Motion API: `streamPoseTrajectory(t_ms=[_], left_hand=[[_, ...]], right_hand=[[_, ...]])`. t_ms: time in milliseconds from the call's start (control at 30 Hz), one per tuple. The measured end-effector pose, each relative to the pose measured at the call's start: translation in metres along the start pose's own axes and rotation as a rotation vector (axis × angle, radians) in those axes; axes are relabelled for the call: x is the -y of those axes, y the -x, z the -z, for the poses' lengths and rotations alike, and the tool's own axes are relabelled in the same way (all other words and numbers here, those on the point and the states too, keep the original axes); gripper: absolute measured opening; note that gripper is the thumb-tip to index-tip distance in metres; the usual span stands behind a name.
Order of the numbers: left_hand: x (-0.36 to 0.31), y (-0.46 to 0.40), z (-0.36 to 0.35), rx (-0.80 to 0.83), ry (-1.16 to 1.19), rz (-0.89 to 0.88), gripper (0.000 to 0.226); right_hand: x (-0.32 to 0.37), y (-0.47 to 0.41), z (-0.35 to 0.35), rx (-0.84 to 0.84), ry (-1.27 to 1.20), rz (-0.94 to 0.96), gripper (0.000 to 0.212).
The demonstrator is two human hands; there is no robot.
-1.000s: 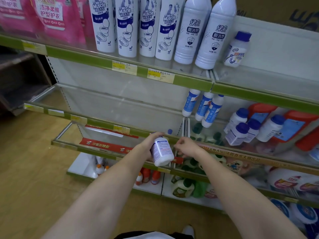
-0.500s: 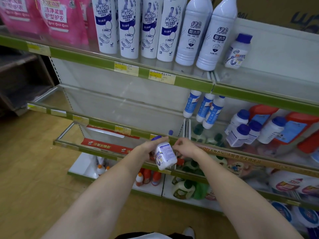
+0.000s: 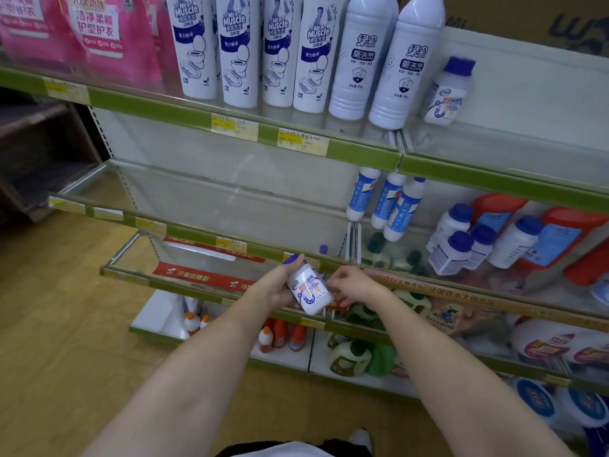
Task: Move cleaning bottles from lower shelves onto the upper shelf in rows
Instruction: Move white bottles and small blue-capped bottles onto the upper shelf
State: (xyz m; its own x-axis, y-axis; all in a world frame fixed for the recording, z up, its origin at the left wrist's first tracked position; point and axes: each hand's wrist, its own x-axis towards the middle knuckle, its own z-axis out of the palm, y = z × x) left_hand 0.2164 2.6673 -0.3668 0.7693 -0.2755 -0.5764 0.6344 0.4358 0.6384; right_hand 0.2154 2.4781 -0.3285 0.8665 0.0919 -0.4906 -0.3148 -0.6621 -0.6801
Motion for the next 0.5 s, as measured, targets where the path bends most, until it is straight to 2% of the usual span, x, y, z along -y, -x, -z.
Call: streamPoseTrajectory(t_ms=[67, 167, 200, 333, 500], left_hand=[[0.0, 0.002, -0.002, 0.005, -0.043, 0.01, 0.031], [-0.001, 0.005, -0.006, -0.061, -0.216, -0.008, 0.065], [-0.001, 0.004, -0.006, -0.078, -0.24, -0.021, 0.07], [-0.002, 0.004, -0.006, -0.112, -0.231, -0.006, 0.057], [-0.003, 0.009, -0.009, -0.205, -0.188, -0.097, 0.053]], right_hand=[[-0.003, 0.001, 0.001, 0.014, -0.013, -0.007, 0.01], [-0.004, 0.003, 0.003, 0.029, -0.015, -0.003, 0.01], [-0.004, 0.003, 0.003, 0.024, -0.014, -0.001, 0.01], [-0.001, 0.007, 0.005, -0.015, -0.011, 0.022, 0.009], [0.002, 0.012, 0.008, -0.031, -0.008, 0.042, 0.01]])
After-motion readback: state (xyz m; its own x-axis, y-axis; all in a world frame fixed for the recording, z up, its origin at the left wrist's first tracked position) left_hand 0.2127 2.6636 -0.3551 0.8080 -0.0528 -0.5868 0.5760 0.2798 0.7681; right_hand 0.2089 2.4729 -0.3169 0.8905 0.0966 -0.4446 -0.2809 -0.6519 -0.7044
